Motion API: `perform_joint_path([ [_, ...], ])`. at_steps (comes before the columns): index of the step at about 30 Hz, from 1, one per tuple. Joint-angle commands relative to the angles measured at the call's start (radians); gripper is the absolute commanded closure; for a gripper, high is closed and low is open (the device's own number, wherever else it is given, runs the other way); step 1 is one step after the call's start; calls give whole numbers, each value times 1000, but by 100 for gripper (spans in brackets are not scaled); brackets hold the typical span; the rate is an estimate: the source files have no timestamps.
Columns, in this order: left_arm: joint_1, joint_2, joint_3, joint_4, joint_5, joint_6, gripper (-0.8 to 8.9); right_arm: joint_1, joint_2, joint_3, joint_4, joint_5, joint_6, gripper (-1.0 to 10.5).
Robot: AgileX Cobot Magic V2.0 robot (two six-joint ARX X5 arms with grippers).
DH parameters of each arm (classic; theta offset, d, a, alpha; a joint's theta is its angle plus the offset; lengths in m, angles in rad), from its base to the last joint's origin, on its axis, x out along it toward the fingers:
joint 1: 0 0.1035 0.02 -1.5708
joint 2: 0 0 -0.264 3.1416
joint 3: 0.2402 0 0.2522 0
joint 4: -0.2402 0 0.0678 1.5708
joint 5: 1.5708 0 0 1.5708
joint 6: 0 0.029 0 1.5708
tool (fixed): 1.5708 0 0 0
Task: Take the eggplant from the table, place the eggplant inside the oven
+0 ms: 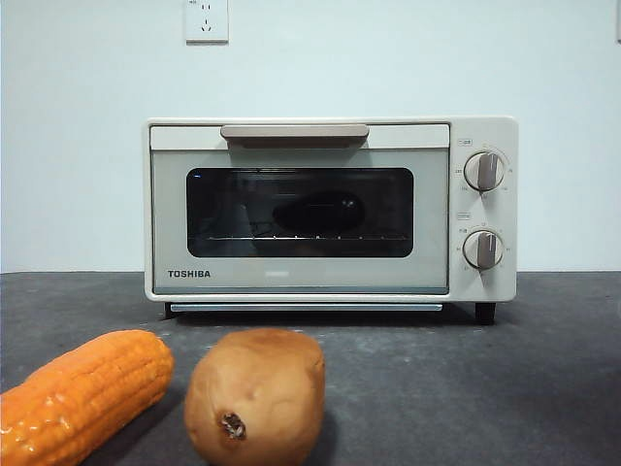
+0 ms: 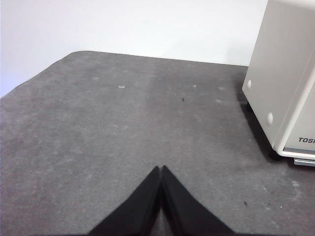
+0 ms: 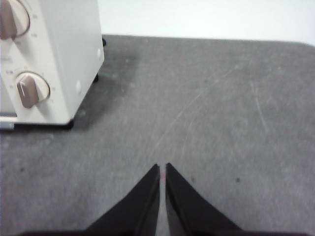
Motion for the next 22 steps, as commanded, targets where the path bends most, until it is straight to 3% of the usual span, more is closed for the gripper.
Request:
perform_joint_path([
  [1, 1, -1, -17, 14, 0, 15, 810, -2, -5, -8, 43, 1, 8, 942],
  [10, 1, -2, -17, 14, 0, 16, 810, -2, -5, -6, 161, 0, 8, 942],
  [22, 1, -1, -17, 14, 0, 16, 810, -2, -5, -6, 172, 0, 8, 942],
])
